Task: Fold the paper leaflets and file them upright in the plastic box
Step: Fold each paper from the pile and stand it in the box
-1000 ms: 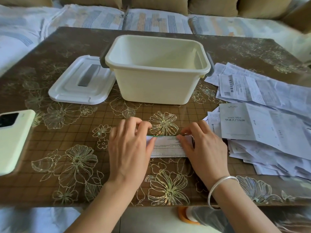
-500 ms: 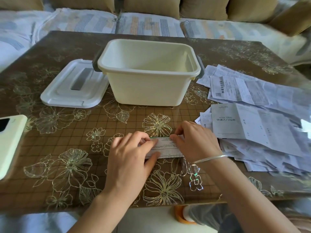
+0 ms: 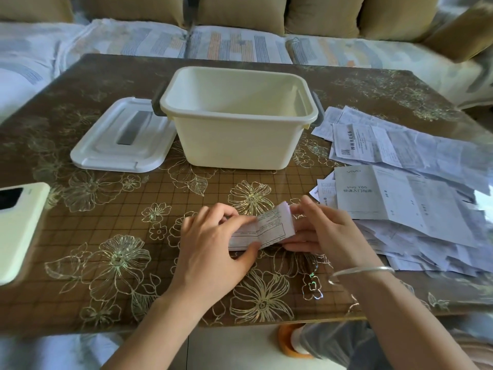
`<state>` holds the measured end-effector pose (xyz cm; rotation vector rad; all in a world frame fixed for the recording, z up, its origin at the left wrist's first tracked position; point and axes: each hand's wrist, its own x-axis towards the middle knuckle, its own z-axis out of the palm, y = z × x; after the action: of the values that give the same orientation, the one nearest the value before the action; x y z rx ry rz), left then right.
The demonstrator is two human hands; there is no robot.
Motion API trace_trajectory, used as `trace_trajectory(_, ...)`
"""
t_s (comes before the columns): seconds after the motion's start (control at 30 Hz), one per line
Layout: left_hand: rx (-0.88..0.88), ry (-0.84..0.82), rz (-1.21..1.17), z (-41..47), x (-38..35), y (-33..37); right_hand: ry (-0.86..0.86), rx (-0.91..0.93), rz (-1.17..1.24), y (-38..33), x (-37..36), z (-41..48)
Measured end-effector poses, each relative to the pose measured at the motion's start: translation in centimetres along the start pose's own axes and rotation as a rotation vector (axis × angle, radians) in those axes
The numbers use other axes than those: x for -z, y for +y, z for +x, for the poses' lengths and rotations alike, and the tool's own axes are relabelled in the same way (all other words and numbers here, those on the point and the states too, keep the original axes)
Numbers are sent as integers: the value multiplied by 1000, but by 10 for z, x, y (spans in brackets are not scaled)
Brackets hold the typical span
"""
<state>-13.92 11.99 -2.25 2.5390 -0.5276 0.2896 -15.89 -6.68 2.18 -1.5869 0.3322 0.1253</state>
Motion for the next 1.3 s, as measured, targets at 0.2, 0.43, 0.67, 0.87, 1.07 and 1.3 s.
trace_trajectory(0.2, 13, -43, -25, 3, 3, -4, -68, 695, -646, 35, -19, -22)
trace_trajectory(0.43, 50, -191, -279, 4, 25, -22, -166, 824, -912, 49, -19, -16)
trace_trajectory(0.67, 75, -97, -324, 15, 39, -39, -173, 856, -1020, 46, -19, -17)
trace_trajectory(0.87, -74, -193, -40, 29, 44, -26, -157, 963, -1240, 38, -24, -22)
trace_trajectory(1.07, 30, -397, 54, 49, 49, -10, -237, 825, -1055, 21, -21, -1)
trace_trajectory(1.3, 17, -554, 145, 68, 54, -5, -110, 561, -1046, -4, -38, 29)
